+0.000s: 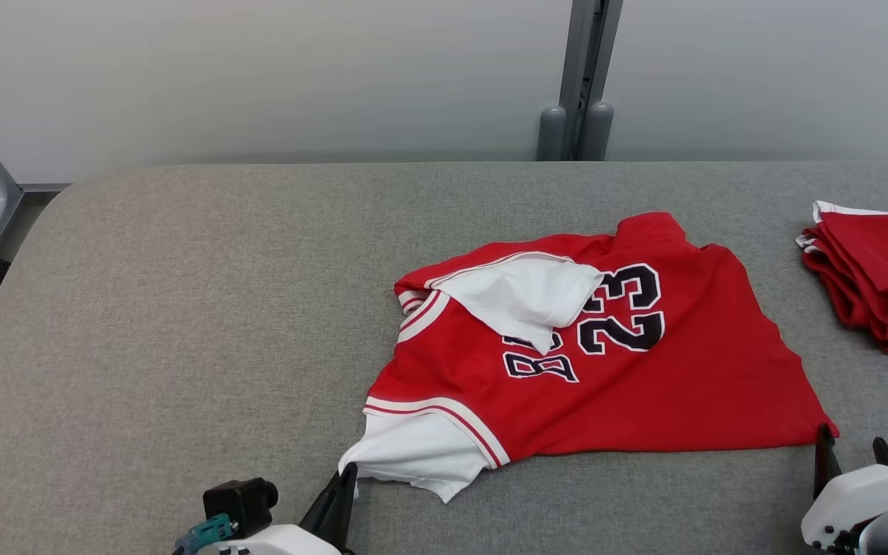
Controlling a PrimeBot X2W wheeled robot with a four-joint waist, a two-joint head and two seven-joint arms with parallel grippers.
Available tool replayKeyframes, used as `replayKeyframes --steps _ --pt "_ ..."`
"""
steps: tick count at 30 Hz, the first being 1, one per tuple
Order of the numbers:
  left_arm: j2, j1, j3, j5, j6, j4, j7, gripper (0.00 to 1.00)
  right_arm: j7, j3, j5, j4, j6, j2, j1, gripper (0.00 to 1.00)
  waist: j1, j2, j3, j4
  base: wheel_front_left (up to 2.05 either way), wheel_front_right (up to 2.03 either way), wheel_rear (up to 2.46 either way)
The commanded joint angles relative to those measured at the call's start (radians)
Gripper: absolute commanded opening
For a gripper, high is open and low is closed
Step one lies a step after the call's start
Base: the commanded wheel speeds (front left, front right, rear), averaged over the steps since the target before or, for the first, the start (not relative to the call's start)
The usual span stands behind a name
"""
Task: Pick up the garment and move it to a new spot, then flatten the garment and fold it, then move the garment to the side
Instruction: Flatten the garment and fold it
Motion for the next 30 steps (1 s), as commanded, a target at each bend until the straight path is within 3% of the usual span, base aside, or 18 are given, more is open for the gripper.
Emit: replayKeyframes --steps 1,6,9,10,11,12,13,14,15,16,23,30 --pt "0.008 -0.009 0.002 0.005 0.008 -0.004 -0.001 0.0 0.006 0.003 -0.004 0.022 0.0 -0.011 -0.029 1.0 0.0 0.0 0.01 0.004 0.0 0.0 0.0" --pt "0.012 -0.02 0.002 0.005 0.008 -0.01 -0.004 0.0 0.035 0.017 -0.007 0.101 0.0 -0.026 -0.091 1.0 0.0 0.0 0.029 0.01 0.0 0.0 0.0" --pt "0.011 -0.027 0.001 0.004 0.009 -0.012 -0.006 0.0 0.07 0.027 -0.009 0.151 0.0 -0.034 -0.121 0.87 0.0 0.0 0.036 0.016 0.0 0.0 0.0" --pt "0.01 -0.028 0.002 0.003 0.009 -0.013 -0.008 0.0 0.074 0.031 -0.003 0.164 0.0 -0.032 -0.13 0.59 0.0 0.0 0.038 0.018 0.0 0.0 0.0" --pt "0.01 -0.029 0.003 0.002 0.009 -0.014 -0.01 0.0 0.077 0.036 0.005 0.174 0.0 -0.029 -0.136 0.44 0.0 0.0 0.039 0.02 0.0 0.0 0.0" --pt "0.01 -0.028 0.005 0.0 0.009 -0.015 -0.012 0.0 0.082 0.043 0.017 0.184 0.0 -0.026 -0.143 0.37 0.0 0.0 0.039 0.021 0.0 0.0 0.0" --pt "0.01 -0.028 0.005 0.0 0.009 -0.015 -0.012 0.0 0.082 0.043 0.017 0.184 0.0 -0.026 -0.143 0.37 0.0 0.0 0.039 0.021 0.0 0.0 0.0" --pt "0.01 -0.028 0.005 -0.002 0.009 -0.016 -0.013 0.0 0.086 0.048 0.028 0.194 0.0 -0.024 -0.148 0.25 0.0 0.0 0.039 0.022 0.0 0.0 0.0" --pt "0.01 -0.028 0.005 -0.002 0.009 -0.017 -0.015 0.0 0.093 0.054 0.037 0.204 0.0 -0.024 -0.15 0.05 0.0 0.0 0.038 0.022 0.0 0.0 0.0" --pt "0.009 -0.03 0.005 -0.003 0.009 -0.018 -0.015 0.0 0.1 0.061 0.047 0.213 0.0 -0.023 -0.152 0.0 0.0 0.0 0.037 0.023 0.0 0.0 0.0" --pt "-0.006 -0.04 0.021 -0.038 -0.007 -0.049 -0.031 0.0 0.025 0.128 0.21 0.154 0.0 -0.016 -0.183 0.0 0.0 0.0 0.027 0.01 0.0 0.0 0.0" --pt "-0.027 -0.073 0.086 -0.137 -0.031 -0.16 -0.046 0.0 0.038 0.269 0.525 -0.121 0.0 -0.034 -0.122 0.0 0.0 0.0 0.002 -0.03 0.0 0.0 0.0"
